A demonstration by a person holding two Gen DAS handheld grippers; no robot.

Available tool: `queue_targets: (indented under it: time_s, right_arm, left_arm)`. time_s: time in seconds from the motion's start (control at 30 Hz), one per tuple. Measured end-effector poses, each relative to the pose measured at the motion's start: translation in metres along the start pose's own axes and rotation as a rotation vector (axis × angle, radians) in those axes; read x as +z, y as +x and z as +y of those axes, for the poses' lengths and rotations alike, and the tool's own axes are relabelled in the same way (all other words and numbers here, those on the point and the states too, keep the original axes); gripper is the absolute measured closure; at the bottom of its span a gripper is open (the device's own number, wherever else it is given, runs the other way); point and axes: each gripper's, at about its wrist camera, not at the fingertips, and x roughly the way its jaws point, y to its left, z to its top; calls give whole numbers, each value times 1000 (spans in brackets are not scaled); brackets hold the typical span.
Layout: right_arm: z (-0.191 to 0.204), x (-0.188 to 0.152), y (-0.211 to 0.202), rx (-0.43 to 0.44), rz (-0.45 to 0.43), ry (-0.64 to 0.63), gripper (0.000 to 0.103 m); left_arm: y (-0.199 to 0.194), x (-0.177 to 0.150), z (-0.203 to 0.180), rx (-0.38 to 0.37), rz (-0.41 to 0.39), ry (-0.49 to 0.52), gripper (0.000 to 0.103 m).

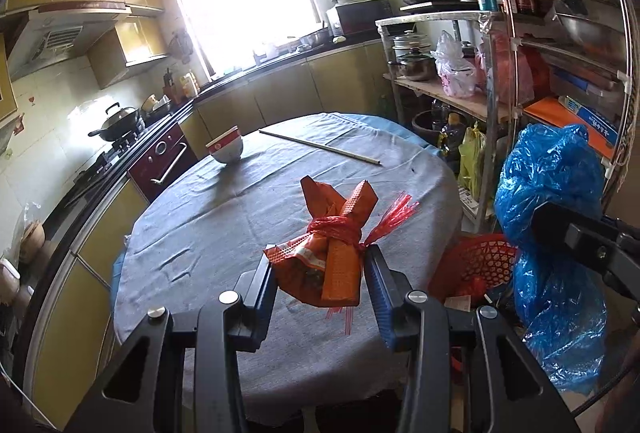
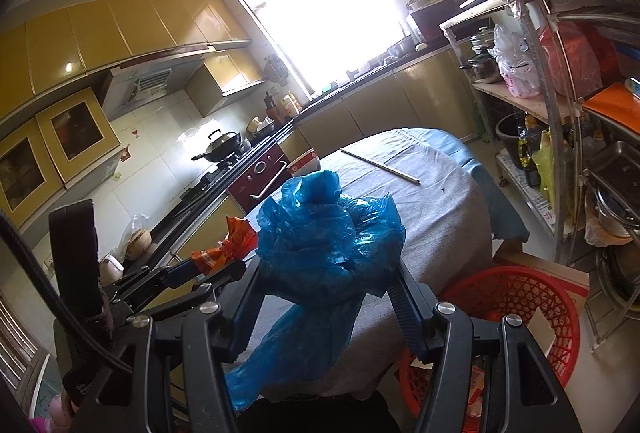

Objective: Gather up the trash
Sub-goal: 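Carry the orange bag with the left tool while the right tool carries the blue bag to the red basket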

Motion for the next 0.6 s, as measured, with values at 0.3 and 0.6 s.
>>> queue_targets:
  time_s: [0.3, 0.6]
  right_arm:
    - [-6, 1, -8, -19, -14, 4, 40]
    - [-14, 0, -21, -57, -38, 8, 40]
  left_arm:
    - [-1, 2, -15, -24, -3, 22, 59]
    - [0, 2, -32, -53, -4, 49, 59]
